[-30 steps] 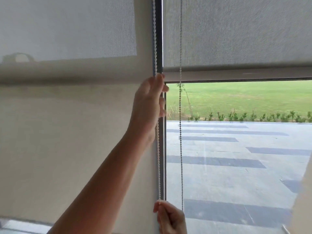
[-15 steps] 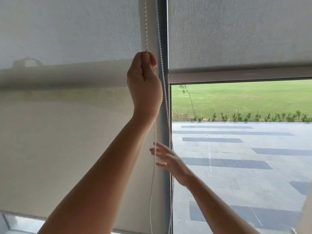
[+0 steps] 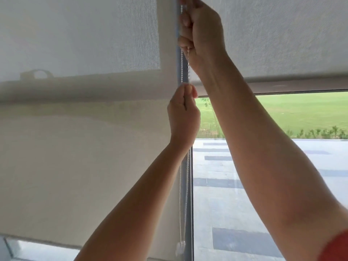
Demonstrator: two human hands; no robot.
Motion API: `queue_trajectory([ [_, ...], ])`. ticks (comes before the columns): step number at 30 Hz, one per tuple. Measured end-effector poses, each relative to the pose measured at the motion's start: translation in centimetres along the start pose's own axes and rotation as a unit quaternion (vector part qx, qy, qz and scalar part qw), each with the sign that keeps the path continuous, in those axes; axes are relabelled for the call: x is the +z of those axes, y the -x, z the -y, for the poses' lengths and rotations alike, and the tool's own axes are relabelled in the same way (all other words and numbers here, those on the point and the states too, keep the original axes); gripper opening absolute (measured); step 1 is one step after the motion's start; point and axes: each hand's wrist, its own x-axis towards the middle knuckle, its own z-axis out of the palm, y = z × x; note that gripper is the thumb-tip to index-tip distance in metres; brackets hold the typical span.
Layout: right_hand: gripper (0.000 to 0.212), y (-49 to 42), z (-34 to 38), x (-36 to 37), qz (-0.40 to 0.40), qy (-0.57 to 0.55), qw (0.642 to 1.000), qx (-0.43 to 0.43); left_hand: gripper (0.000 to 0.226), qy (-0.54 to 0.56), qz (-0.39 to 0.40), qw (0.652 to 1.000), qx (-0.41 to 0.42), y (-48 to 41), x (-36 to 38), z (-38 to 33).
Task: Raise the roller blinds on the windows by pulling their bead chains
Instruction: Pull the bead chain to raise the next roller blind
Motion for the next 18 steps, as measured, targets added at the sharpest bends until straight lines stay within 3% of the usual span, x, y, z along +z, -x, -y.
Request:
queue_trajectory([
  [5, 0.024, 4.9, -5.0, -3.9, -0.040, 0.061, 0.997, 0.038, 0.032, -0.053, 0.046, 0.996, -0.059, 7.2, -1.5, 4.5],
  [18, 0.030, 18.6, -12.5, -10.9, -0.133, 0.159, 0.975, 0.077, 0.033, -0.068, 0.172, 0.970, -0.156, 22.0, -3.6, 10.7],
])
